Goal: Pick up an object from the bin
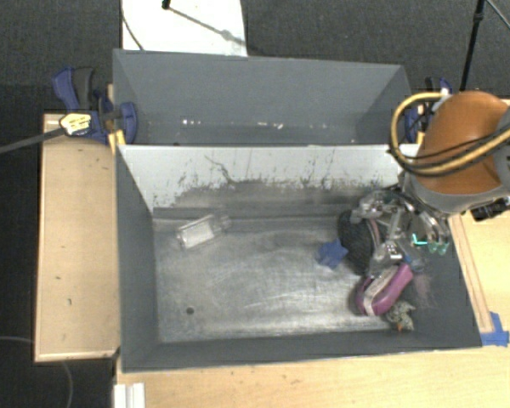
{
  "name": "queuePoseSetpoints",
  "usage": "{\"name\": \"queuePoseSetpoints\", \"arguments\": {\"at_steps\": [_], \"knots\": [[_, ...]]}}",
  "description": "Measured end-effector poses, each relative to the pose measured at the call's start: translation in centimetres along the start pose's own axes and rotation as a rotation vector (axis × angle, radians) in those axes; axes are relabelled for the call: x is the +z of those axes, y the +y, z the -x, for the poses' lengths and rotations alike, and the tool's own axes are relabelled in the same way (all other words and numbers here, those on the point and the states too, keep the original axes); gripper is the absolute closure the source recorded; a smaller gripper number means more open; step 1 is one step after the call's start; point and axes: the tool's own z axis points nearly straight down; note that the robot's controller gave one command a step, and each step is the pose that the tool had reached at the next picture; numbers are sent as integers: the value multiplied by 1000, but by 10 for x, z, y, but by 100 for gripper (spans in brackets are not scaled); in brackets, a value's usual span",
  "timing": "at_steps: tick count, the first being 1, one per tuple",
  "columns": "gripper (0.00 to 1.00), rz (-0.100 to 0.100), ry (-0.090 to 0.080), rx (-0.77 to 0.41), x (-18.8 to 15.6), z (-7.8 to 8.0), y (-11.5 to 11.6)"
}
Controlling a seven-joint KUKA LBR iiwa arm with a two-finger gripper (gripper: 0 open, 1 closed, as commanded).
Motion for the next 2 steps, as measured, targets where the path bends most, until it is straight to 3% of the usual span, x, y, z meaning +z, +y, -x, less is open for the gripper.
{"name": "queuePoseSetpoints", "arguments": {"at_steps": [1,2], "knots": [[0,-1,-4,-152,0,-53,9],[100,-1,-5,-156,0,-52,9]]}}
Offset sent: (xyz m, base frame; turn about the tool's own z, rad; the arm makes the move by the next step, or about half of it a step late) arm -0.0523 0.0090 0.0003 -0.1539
